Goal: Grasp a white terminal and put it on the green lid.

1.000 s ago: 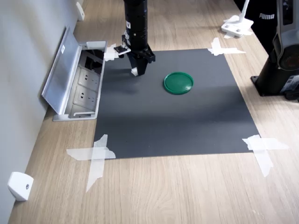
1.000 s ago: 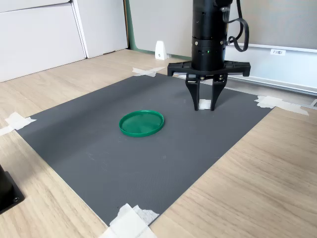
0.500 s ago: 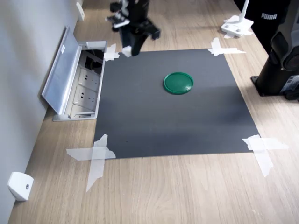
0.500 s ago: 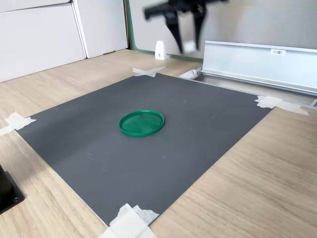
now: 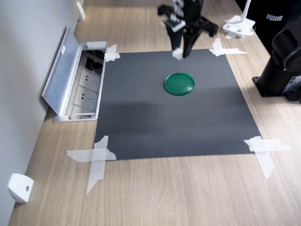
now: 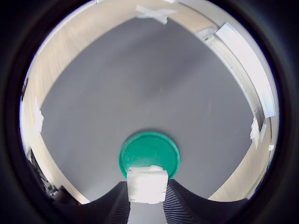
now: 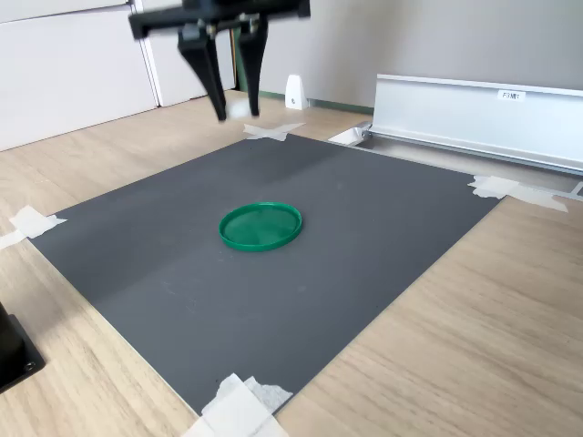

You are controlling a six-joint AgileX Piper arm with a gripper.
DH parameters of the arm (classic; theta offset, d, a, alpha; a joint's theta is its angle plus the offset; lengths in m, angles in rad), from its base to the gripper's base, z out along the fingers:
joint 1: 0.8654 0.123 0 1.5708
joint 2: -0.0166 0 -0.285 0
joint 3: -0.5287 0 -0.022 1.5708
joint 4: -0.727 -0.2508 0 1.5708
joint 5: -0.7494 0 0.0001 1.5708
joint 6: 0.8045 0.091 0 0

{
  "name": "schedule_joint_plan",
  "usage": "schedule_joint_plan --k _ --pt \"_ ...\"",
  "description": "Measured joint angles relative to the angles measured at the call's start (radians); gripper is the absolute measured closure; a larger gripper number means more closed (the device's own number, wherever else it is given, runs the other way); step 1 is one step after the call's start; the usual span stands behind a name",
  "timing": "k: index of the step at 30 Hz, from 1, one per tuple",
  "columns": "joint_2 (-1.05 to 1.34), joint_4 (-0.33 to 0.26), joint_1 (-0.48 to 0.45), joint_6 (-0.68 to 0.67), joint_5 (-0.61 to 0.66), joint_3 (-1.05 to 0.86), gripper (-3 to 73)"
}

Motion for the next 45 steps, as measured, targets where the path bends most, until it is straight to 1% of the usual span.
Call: schedule_joint_plan --k 5,7,17,23,29,34,35,37,42,45 --pt "-0.004 0.018 -0.059 0.023 -0.117 -0.071 42.3" --pt "-0.018 0.024 -0.082 0.023 -0.145 -0.085 42.3" --pt "-0.086 0.027 -0.082 -0.02 -0.275 -0.188 42.3" --pt "-0.159 0.03 -0.082 -0.048 -0.288 -0.196 42.3" --pt "-0.166 0.027 -0.082 -0.092 -0.296 -0.196 42.3" --pt "-0.166 0.027 -0.082 -0.102 -0.316 -0.196 42.3" --pt "-0.166 0.027 -0.082 -0.104 -0.317 -0.196 41.4" --pt "-0.167 0.027 -0.082 -0.107 -0.322 -0.196 37.3" --pt "-0.169 0.025 -0.082 -0.107 -0.324 -0.196 18.2" --pt "-0.159 0.023 -0.082 -0.106 -0.323 -0.196 11.4"
